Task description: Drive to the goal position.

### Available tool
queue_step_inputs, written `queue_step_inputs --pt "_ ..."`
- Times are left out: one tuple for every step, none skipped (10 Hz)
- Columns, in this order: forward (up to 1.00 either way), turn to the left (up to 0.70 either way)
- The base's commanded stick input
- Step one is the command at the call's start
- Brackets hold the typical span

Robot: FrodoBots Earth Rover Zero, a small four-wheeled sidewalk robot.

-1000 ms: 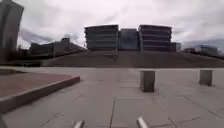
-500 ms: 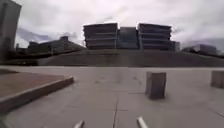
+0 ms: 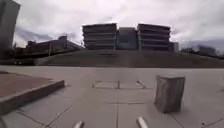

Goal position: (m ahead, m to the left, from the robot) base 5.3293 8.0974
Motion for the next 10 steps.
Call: queue_step_inputs --pt "1.0 0.0" --pt "1.0 0.0" --pt "1.0 0.0" --pt "1.0 0.0" --pt "1.0 0.0" --pt "1.0 0.0" --pt "1.0 0.21" --pt "1.0 0.36" --pt "1.0 0.4" --pt "1.0 0.4"
